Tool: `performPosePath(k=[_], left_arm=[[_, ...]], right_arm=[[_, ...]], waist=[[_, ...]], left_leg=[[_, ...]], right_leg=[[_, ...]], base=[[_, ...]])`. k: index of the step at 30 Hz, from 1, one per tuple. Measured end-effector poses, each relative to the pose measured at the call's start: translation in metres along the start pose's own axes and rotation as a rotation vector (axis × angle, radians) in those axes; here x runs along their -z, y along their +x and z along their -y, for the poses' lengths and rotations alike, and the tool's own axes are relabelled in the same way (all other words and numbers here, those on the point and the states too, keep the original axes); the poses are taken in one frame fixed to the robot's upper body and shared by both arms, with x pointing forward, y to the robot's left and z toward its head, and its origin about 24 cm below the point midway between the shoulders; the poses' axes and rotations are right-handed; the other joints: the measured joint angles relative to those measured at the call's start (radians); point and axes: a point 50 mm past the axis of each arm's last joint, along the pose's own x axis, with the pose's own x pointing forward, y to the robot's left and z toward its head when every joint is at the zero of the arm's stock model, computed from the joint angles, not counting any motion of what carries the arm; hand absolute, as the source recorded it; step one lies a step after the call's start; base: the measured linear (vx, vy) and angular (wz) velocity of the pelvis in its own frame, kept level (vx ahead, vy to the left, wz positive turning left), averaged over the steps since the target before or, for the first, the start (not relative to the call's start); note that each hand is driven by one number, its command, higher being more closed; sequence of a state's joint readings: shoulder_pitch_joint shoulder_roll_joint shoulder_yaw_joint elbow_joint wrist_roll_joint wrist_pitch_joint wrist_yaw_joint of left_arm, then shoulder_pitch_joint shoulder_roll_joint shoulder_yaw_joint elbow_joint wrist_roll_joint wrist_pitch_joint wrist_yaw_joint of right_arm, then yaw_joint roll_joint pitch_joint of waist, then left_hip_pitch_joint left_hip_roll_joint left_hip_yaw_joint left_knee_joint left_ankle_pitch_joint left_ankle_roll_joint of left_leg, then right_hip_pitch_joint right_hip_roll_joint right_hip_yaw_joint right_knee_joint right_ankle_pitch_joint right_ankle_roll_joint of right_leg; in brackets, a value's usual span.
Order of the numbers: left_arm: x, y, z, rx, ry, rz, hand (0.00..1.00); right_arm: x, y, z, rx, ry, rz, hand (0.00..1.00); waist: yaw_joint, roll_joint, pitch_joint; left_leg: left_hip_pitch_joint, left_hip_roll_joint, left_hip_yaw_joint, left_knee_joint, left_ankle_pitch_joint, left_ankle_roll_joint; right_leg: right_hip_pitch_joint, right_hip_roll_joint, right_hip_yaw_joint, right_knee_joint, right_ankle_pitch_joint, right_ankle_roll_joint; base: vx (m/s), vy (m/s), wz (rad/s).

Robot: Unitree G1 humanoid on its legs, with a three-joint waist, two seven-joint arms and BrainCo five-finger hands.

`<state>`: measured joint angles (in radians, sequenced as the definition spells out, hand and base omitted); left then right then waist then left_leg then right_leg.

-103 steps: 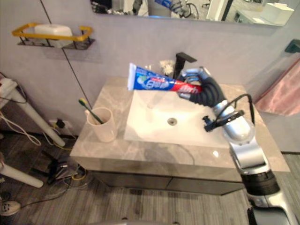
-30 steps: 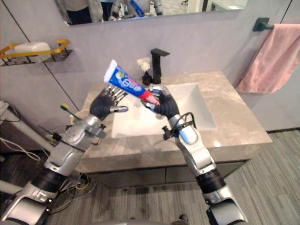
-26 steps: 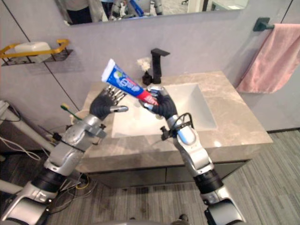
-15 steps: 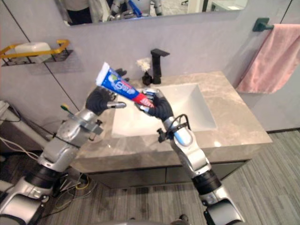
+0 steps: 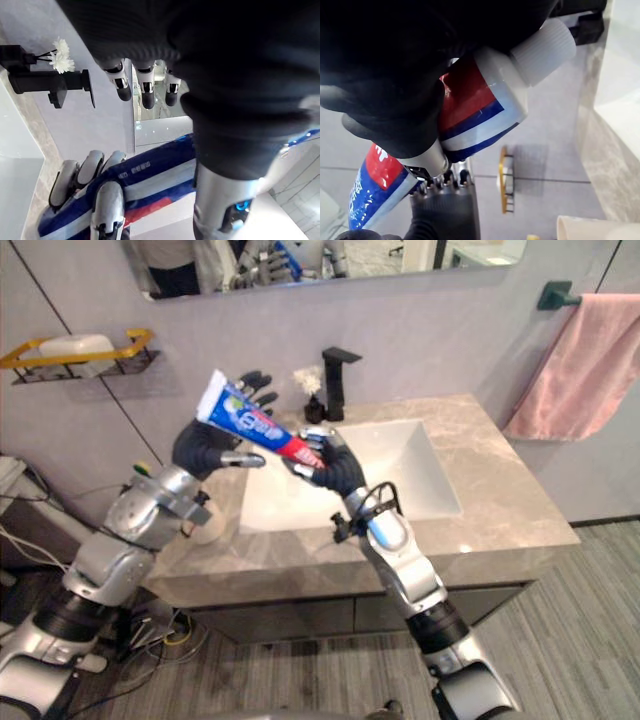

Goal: Organize washtable

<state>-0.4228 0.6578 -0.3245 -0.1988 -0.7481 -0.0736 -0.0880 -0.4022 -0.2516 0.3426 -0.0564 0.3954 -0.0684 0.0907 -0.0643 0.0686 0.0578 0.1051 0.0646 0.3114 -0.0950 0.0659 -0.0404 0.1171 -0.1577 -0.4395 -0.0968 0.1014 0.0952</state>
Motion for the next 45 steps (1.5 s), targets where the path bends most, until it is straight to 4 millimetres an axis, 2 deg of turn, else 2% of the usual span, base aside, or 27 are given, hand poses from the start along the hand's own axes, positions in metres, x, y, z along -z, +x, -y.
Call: performPosePath(k=[6,18,28,31,37,38,45], left_arm=[[-0.002,-0.001,-0.002,0.001,0.011,-0.005,0.00],[-0.002,0.000,0.001,0.010,0.000,0.004,0.00],[-0.012,0.023,0.021,0.085,-0.031,0.076,0.00],[-0.012,0.027,0.020,0.086,-0.028,0.078,0.00],[-0.012,0.032,0.022,0.088,-0.041,0.087,0.00],[-0.012,0.032,0.022,0.089,-0.042,0.089,1.00],[-0.010,0.036,0.025,0.090,-0.057,0.092,1.00]], right_arm=[[-0.003,0.003,0.000,-0.005,-0.003,0.010,1.00],[-0.006,0.007,-0.002,-0.012,0.004,0.026,1.00],[-0.005,0.008,-0.004,-0.019,0.026,0.027,1.00],[-0.006,0.008,-0.004,-0.017,0.030,0.031,1.00],[-0.006,0.008,-0.004,-0.015,0.042,0.033,1.00],[-0.006,0.008,-0.005,-0.015,0.046,0.034,1.00],[-0.006,0.008,-0.003,-0.008,0.052,0.035,1.00]], waist=[[0.000,0.019,-0.013],[-0.005,0.020,-0.014],[-0.003,0.018,-0.015],[-0.013,0.018,-0.015],[-0.009,0.018,-0.015],[-0.010,0.018,-0.015],[-0.010,0.015,-0.017]], left_leg=[[0.001,0.001,0.000,0.000,0.000,0.000],[0.004,0.006,0.014,-0.001,0.005,-0.002],[0.002,0.010,0.037,-0.001,0.005,-0.002],[0.003,0.012,0.039,-0.001,0.005,-0.002],[0.002,0.016,0.039,-0.002,0.007,-0.006],[0.002,0.016,0.039,-0.003,0.008,-0.006],[0.003,0.017,0.044,-0.003,0.008,-0.006]], right_leg=[[0.000,0.001,0.001,0.000,0.000,0.000],[-0.001,0.006,0.006,-0.001,0.006,-0.008],[-0.016,0.011,0.030,-0.002,0.012,-0.013],[-0.016,0.013,0.032,-0.002,0.012,-0.013],[-0.017,0.016,0.031,-0.002,0.012,-0.013],[-0.017,0.016,0.031,-0.002,0.012,-0.013],[-0.020,0.017,0.034,-0.004,0.012,-0.013]], base=[[0.00,0.000,0.00],[0.00,0.000,0.00],[0.01,0.002,-0.07],[0.00,0.000,0.00],[0.00,0.000,0.00],[0.00,0.000,0.00],[0.00,0.001,-0.01]])
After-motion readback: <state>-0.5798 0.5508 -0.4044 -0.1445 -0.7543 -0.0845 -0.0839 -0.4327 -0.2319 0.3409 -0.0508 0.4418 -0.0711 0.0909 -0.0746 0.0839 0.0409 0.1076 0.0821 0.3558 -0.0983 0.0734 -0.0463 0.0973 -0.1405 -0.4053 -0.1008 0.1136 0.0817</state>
